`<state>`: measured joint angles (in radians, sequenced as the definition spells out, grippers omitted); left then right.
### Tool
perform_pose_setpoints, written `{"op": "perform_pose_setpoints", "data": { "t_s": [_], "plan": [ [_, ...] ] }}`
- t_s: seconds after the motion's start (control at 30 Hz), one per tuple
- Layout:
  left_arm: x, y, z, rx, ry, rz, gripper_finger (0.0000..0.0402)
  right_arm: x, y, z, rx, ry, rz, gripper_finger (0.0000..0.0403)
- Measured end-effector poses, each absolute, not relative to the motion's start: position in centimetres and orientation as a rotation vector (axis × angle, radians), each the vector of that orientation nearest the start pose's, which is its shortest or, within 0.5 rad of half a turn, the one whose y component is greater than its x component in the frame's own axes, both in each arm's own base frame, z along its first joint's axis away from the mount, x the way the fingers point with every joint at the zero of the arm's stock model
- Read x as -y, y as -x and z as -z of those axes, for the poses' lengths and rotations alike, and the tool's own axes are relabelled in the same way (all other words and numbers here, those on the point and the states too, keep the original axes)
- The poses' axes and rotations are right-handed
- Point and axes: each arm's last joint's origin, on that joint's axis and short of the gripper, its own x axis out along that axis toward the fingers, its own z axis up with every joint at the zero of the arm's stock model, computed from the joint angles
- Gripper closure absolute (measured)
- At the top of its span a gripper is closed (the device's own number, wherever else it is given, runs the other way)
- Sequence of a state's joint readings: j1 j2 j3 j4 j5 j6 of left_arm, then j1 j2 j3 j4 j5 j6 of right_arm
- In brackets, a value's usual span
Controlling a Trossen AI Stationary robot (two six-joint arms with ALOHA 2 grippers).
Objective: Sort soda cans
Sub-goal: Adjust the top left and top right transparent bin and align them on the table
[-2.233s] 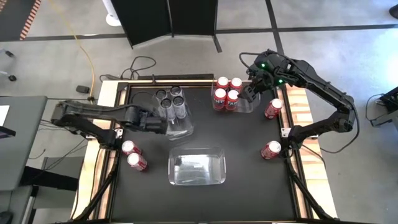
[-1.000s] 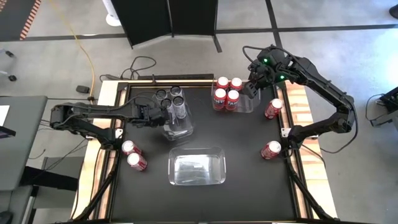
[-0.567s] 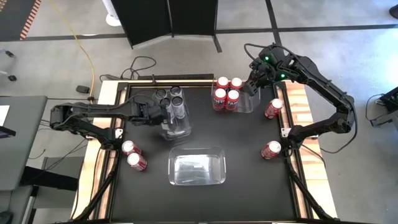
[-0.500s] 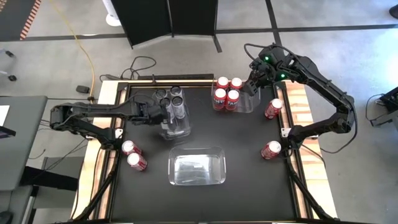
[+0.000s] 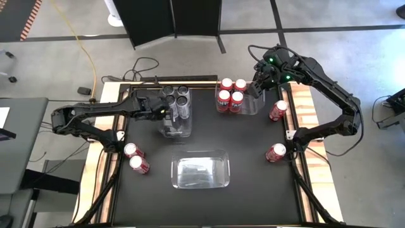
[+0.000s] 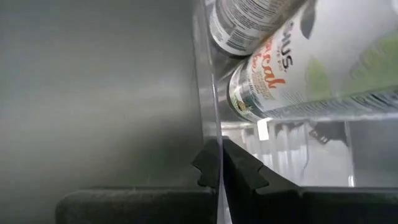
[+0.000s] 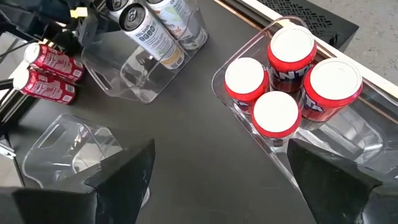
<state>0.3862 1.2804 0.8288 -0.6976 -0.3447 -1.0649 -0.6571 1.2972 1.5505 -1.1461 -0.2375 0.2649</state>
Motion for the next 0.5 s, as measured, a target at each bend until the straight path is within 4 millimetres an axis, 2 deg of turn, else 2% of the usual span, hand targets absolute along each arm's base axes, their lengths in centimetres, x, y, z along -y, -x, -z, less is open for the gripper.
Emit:
{"op": "perform_pose_setpoints", "data": {
  "t_s": [0.23,0.5],
  "plan": [
    [-10.8,-21.4,-21.4,-0.664,0.932,-1.203,0.0399,13.6,-18.7,-40.3,-0.759,-0.639,0.502,0.0021],
    [-11.7,-23.0,-20.2,-0.608,0.984,-1.220,0.0399,13.6,-18.7,-40.2,-0.756,-0.652,0.508,0.0021]
  ]
}}
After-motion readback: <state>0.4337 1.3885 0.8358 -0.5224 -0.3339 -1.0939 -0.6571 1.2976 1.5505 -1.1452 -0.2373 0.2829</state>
